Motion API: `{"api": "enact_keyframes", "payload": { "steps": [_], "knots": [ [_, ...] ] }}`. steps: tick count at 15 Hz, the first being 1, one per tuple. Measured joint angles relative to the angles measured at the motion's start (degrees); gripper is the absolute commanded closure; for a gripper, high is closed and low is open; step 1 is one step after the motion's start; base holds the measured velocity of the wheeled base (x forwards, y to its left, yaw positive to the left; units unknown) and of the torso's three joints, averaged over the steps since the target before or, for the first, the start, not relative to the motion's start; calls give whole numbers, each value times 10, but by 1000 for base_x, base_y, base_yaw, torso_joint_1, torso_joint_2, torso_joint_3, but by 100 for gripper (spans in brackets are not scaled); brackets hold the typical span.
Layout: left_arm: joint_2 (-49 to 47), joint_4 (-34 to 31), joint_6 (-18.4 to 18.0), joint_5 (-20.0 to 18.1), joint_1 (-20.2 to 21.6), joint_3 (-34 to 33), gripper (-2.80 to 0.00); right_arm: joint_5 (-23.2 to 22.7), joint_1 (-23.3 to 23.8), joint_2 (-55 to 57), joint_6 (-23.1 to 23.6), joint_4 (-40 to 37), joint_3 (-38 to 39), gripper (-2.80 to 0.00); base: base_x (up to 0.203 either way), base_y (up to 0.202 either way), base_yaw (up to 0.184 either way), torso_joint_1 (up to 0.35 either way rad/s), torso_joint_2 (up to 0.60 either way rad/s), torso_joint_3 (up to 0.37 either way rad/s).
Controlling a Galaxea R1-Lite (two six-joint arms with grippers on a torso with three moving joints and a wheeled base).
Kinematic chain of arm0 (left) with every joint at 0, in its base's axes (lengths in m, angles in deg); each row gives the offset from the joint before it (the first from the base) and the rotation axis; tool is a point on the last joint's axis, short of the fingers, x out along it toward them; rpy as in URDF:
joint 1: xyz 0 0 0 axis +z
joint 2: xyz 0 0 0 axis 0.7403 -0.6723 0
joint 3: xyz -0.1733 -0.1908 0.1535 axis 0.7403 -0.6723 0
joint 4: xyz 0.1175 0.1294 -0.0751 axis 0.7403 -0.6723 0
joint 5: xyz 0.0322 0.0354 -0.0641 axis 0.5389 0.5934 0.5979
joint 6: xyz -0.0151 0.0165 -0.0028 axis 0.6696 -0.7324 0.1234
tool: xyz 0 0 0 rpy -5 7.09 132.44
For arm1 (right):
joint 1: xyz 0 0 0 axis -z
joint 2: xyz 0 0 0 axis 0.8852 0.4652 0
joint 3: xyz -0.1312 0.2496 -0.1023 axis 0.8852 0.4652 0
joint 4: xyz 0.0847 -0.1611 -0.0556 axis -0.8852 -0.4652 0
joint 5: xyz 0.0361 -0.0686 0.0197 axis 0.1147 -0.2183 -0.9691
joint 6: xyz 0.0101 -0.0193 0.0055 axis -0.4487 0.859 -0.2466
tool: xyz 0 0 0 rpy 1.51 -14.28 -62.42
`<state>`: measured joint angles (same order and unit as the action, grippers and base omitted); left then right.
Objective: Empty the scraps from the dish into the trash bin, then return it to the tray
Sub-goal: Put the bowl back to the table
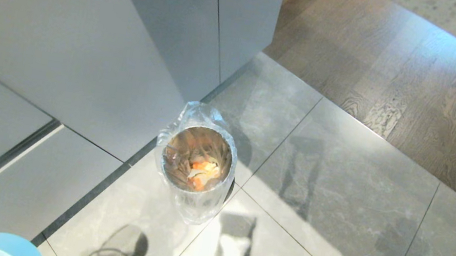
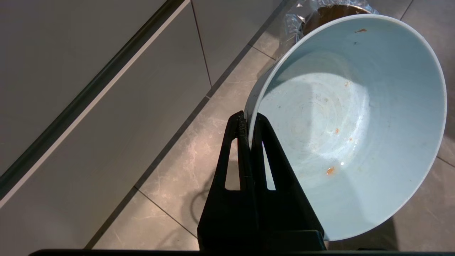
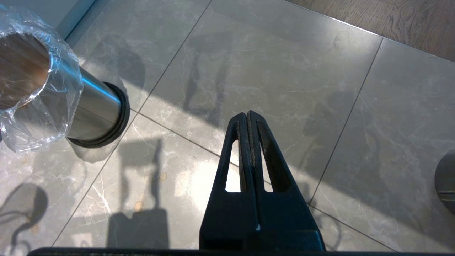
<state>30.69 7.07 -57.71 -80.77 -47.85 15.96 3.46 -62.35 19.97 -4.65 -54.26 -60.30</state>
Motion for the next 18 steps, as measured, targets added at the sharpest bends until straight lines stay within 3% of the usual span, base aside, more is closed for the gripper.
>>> {"api": "enact_keyframes", "payload": {
  "steps": [18],
  "knots": [
    [0,-1,-1,-1,0,0,0,0,0,0,1,0,0,0,0,0,0,0,0,0]
  ]
}}
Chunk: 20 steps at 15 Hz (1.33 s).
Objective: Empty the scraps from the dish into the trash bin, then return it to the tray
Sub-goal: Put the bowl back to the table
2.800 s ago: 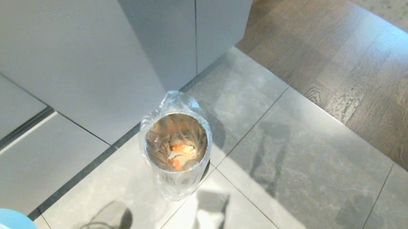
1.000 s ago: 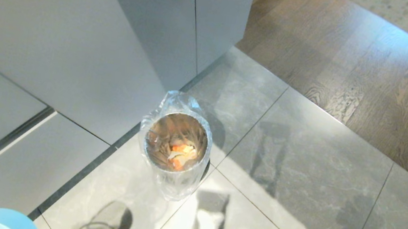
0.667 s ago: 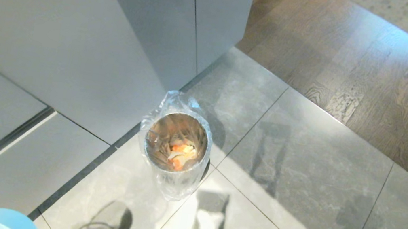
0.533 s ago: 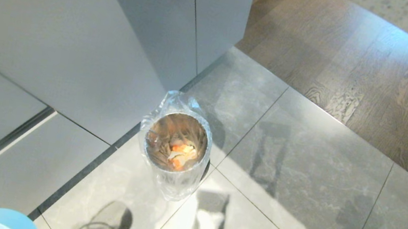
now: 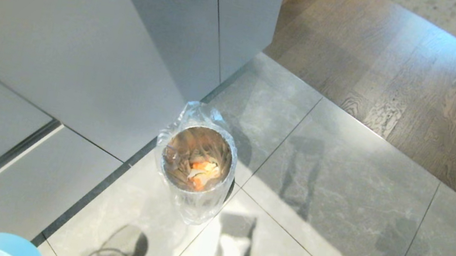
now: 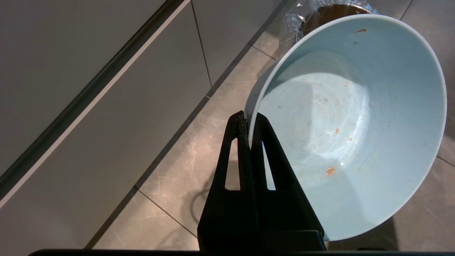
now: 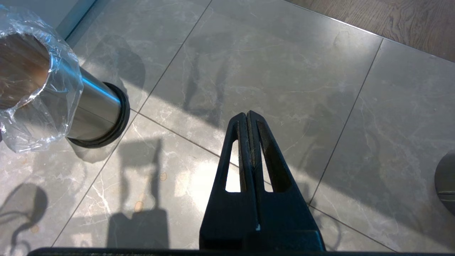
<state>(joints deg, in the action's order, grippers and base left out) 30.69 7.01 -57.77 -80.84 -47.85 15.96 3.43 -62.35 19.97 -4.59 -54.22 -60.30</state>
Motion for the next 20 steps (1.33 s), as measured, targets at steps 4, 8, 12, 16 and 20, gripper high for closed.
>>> {"api": "enact_keyframes", "payload": {
  "steps": [4,8,12,16,20],
  "knots": [
    [0,0,2,1,0,0,0,0,0,0,0,0,0,0,0,0,0,1,2,92],
    [0,0,3,2,0,0,0,0,0,0,0,0,0,0,0,0,0,0,3,185],
    [0,1,3,2,0,0,0,0,0,0,0,0,0,0,0,0,0,3,2,197],
    [0,0,6,2,0,0,0,0,0,0,0,0,0,0,0,0,0,1,2,202],
    [0,0,7,2,0,0,0,0,0,0,0,0,0,0,0,0,0,3,2,205]
  ]
}}
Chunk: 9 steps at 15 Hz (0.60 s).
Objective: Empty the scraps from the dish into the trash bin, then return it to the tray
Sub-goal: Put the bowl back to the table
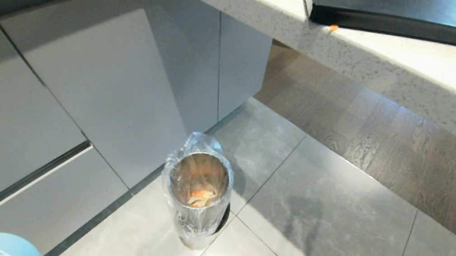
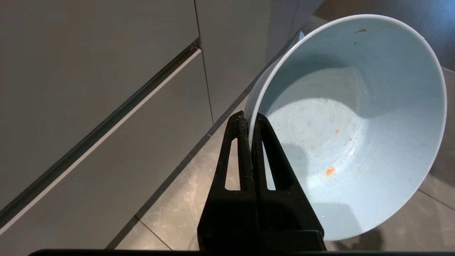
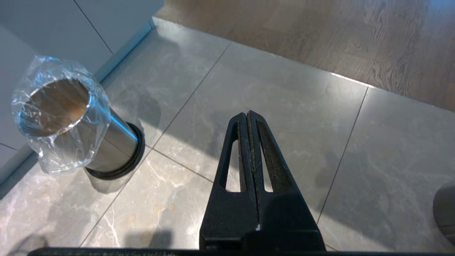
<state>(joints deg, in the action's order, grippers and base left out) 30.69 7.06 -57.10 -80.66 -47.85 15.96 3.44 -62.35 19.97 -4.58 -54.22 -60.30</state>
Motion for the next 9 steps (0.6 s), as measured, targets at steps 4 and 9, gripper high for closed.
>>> {"api": "enact_keyframes", "payload": {
  "steps": [4,9],
  "knots": [
    [0,0,-1,0,0,0,0,0,0,0,0,0,0,0,0,0,0,4,3,205],
    [0,0,0,0,0,0,0,0,0,0,0,0,0,0,0,0,0,1,0,202]
  ]
}}
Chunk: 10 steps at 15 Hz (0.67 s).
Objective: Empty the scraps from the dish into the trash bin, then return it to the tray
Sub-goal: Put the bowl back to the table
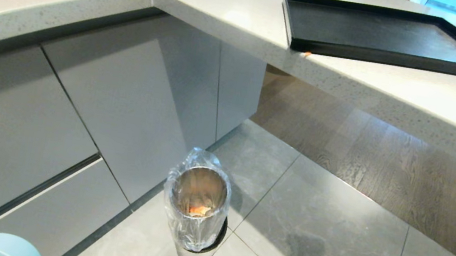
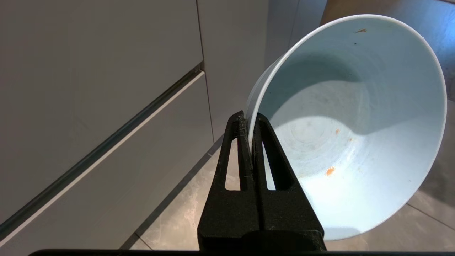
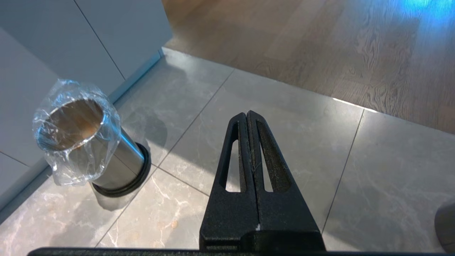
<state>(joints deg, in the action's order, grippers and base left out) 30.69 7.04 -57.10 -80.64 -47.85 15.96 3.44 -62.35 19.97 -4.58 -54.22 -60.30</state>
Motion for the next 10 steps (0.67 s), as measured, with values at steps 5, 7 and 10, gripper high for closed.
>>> {"api": "enact_keyframes", "payload": {
  "steps": [5,7,10],
  "knots": [
    [0,0,0,0,0,0,0,0,0,0,0,0,0,0,0,0,0,1,3,200],
    [0,0,0,0,0,0,0,0,0,0,0,0,0,0,0,0,0,2,2,192],
    [0,0,0,0,0,0,0,0,0,0,0,0,0,0,0,0,0,0,0,0]
  ]
}}
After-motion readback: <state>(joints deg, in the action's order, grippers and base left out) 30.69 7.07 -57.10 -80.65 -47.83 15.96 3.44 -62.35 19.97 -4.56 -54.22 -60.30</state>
